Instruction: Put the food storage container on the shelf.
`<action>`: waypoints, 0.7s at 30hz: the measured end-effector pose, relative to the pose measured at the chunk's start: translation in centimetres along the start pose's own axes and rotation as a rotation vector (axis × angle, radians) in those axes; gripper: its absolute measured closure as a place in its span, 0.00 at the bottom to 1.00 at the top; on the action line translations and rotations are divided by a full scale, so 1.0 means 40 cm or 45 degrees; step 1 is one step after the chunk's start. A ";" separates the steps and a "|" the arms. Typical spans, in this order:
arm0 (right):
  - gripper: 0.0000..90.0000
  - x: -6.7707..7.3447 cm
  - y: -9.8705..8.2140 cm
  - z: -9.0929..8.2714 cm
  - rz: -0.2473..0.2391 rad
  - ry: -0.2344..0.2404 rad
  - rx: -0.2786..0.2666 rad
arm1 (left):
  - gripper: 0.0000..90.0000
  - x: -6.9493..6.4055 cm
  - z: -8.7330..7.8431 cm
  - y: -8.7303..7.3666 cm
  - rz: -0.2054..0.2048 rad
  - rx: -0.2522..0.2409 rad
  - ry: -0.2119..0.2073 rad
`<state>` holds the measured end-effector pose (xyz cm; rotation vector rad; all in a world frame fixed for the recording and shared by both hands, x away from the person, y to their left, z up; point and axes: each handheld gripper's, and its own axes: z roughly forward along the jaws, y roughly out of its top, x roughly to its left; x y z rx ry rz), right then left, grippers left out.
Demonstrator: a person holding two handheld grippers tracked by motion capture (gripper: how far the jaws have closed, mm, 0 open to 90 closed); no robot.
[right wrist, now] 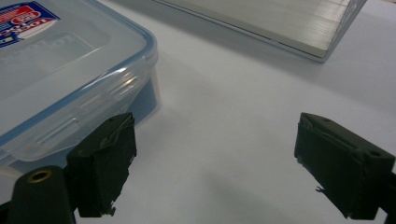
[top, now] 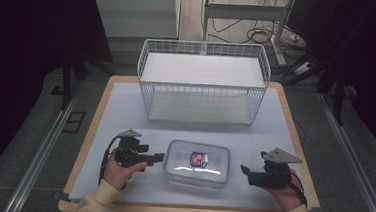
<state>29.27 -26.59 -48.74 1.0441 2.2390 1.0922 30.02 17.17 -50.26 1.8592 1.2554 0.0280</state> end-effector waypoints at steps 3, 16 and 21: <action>0.14 0.005 0.001 -0.005 -0.015 -0.003 -0.002 | 0.18 -0.004 0.018 0.012 -0.041 0.000 -0.087; 0.15 0.012 0.004 -0.016 -0.026 -0.015 -0.023 | 0.17 -0.005 0.078 0.034 -0.154 0.108 -0.261; 0.15 0.014 0.000 -0.008 -0.040 -0.016 -0.003 | 0.19 -0.012 0.077 0.013 -0.169 0.143 -0.295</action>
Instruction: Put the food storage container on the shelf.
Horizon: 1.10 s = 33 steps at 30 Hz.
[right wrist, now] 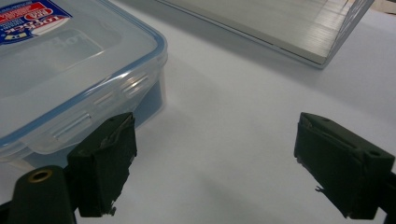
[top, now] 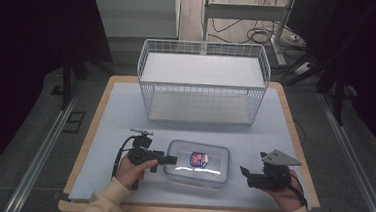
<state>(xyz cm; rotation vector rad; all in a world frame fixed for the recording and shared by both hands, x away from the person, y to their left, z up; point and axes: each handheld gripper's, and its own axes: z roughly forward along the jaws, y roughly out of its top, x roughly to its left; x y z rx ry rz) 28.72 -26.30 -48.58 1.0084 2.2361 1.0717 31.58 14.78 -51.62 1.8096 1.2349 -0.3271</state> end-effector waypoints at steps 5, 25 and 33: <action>0.15 0.000 0.000 -0.001 -0.004 -0.004 0.001 | 0.22 -0.009 0.014 -0.002 -0.023 0.035 -0.053; 0.15 0.021 0.029 0.011 0.152 0.252 0.028 | 0.29 -0.017 0.012 -0.005 -0.014 0.019 -0.052; 0.14 0.034 0.056 0.023 0.244 0.290 0.073 | 0.29 -0.016 0.011 -0.005 -0.008 0.020 -0.057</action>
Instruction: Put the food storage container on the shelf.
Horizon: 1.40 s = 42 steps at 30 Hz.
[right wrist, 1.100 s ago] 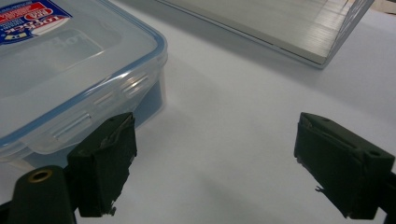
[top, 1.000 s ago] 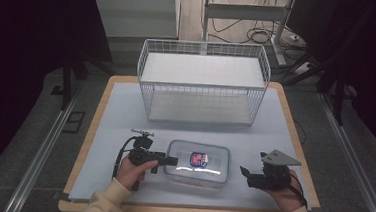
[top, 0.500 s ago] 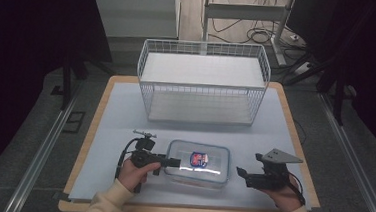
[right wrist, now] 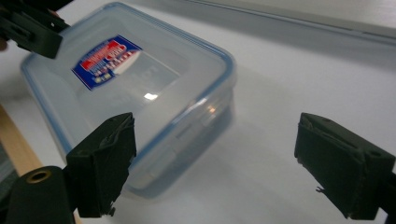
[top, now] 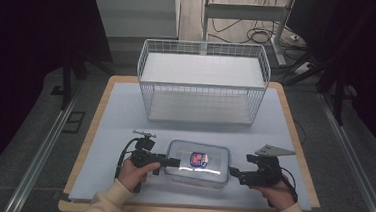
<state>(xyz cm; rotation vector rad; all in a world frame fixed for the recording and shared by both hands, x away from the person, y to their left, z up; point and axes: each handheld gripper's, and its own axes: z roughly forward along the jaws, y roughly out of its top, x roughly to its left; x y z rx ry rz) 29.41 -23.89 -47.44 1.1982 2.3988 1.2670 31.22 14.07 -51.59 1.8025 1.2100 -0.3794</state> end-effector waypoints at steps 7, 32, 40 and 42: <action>0.14 0.023 0.019 0.032 0.086 0.060 0.042 | 0.29 0.001 -0.001 0.000 0.002 0.003 -0.001; 0.24 -0.011 -0.007 0.099 0.402 0.331 0.170 | 0.29 0.001 -0.001 0.000 0.009 0.005 0.001; 0.35 -0.028 -0.013 0.085 0.443 0.360 0.132 | 0.32 -0.006 -0.006 -0.008 0.016 -0.030 0.008; 0.37 -0.028 -0.013 0.081 0.434 0.363 0.121 | 0.33 -0.009 -0.008 -0.014 0.020 -0.048 0.016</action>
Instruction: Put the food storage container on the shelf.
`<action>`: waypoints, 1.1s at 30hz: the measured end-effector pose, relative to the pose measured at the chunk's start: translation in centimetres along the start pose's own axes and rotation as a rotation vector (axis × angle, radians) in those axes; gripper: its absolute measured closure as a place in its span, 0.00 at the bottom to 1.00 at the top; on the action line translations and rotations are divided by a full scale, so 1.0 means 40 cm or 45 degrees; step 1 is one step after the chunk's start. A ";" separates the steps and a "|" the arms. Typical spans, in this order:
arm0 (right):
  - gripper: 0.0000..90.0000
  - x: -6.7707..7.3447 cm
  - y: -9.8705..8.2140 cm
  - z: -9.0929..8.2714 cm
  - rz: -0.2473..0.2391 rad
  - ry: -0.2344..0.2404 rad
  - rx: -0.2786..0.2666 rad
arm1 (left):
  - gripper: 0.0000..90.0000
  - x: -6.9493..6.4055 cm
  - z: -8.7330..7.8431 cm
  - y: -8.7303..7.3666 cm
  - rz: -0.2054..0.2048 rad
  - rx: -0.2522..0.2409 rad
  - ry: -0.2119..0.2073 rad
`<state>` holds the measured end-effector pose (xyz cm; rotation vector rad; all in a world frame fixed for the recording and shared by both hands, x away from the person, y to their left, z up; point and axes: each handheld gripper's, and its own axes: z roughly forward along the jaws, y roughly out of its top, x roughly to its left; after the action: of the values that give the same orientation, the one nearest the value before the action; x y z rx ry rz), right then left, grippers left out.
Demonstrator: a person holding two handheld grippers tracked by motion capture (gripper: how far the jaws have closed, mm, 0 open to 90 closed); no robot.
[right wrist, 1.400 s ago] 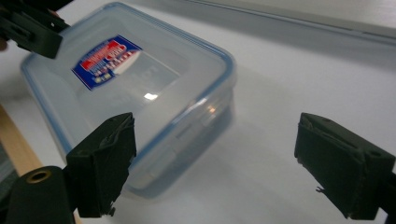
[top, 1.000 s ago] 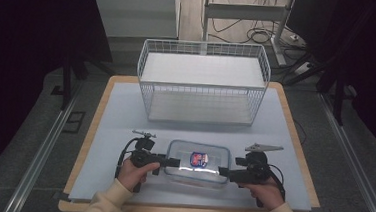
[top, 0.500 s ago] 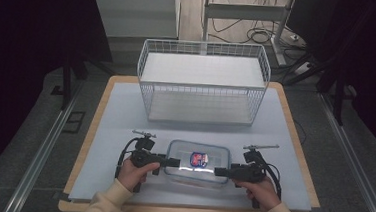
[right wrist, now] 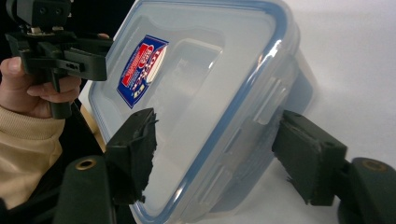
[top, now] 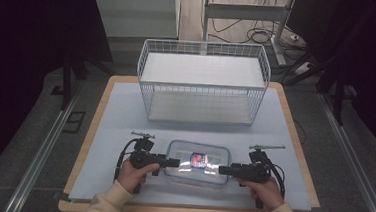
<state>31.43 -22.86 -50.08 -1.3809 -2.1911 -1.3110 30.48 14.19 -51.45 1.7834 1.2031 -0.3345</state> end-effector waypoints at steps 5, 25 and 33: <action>0.42 0.003 -0.003 -0.010 -0.004 0.010 -0.009 | 0.35 -0.011 -0.007 -0.014 0.012 -0.043 0.016; 0.56 0.015 -0.009 -0.042 0.012 0.023 -0.086 | 0.46 -0.040 -0.030 -0.038 0.063 -0.141 0.041; 0.57 0.018 -0.011 -0.046 0.002 0.015 -0.109 | 0.47 -0.047 -0.032 -0.040 0.067 -0.162 0.058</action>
<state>30.24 -23.92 -48.83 -1.4010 -2.1489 -1.4244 27.92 14.26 -50.40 1.7168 1.1808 -0.1838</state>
